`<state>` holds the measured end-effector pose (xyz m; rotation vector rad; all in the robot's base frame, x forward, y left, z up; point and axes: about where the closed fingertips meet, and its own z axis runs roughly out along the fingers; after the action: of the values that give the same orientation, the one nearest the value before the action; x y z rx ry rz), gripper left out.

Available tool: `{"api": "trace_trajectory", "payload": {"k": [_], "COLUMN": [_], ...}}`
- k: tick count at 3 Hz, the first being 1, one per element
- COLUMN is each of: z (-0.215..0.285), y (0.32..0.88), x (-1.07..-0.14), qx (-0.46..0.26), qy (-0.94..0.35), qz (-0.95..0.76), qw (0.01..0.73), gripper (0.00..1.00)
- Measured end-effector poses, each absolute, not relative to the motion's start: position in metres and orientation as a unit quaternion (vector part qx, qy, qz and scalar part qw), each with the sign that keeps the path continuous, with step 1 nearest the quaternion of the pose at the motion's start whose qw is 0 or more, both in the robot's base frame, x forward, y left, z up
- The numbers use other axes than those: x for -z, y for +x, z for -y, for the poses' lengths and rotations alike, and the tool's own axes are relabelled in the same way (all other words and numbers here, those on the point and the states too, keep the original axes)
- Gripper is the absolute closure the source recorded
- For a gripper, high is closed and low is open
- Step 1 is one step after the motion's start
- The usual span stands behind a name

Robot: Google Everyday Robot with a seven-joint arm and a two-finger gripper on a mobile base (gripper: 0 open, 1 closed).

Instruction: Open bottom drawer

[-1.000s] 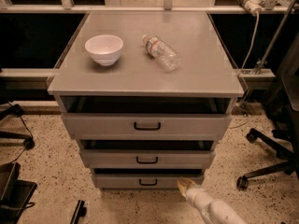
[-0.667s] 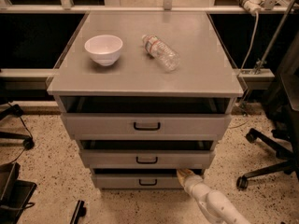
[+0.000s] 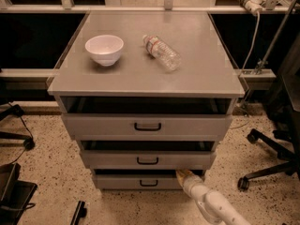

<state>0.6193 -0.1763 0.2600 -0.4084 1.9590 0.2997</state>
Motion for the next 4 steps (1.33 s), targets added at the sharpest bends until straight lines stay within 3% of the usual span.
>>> {"api": "trace_trajectory", "payload": {"k": [4], "z": [0.177], "y": [0.649], "x": [-0.224], "qx": [-0.088], "qy": [-0.185], "qz": [-0.84], "qw": [0.503], "gripper": [1.0]}}
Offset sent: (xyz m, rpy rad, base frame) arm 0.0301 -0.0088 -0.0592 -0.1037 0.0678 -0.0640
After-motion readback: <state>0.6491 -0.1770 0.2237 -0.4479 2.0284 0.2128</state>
